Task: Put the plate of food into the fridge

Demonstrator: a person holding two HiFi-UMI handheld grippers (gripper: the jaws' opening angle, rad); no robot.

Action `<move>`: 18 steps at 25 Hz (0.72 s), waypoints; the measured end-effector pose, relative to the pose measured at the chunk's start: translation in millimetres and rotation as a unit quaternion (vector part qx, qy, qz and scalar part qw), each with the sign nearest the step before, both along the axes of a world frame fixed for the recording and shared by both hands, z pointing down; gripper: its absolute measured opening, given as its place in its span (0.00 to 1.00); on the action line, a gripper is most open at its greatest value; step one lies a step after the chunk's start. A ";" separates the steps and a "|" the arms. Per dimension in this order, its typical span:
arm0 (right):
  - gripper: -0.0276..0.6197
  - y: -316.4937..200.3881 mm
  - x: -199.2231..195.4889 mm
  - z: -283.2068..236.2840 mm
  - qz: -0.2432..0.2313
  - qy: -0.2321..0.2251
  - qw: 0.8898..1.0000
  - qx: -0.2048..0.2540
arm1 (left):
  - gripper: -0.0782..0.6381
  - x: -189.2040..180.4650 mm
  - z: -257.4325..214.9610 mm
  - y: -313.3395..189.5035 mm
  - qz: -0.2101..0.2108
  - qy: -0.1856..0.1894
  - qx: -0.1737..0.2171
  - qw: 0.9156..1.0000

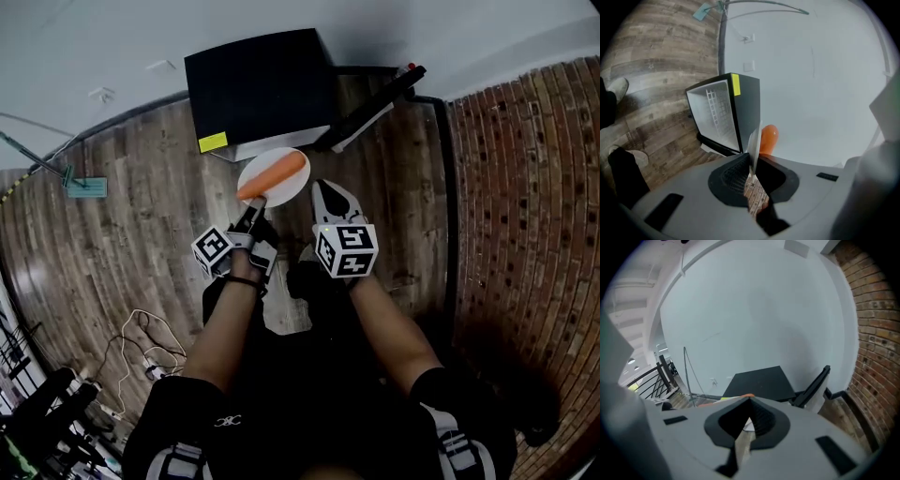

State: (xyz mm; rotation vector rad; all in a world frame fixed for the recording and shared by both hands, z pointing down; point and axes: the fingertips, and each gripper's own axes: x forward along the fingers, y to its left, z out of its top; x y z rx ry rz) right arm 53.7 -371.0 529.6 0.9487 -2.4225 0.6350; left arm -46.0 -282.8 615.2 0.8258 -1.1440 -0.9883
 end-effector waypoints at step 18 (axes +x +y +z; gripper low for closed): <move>0.06 -58.3 -96.5 326.6 -0.088 -0.052 0.989 0.104 | 0.16 -59.2 394.2 -63.0 -0.047 -0.031 0.013 0.998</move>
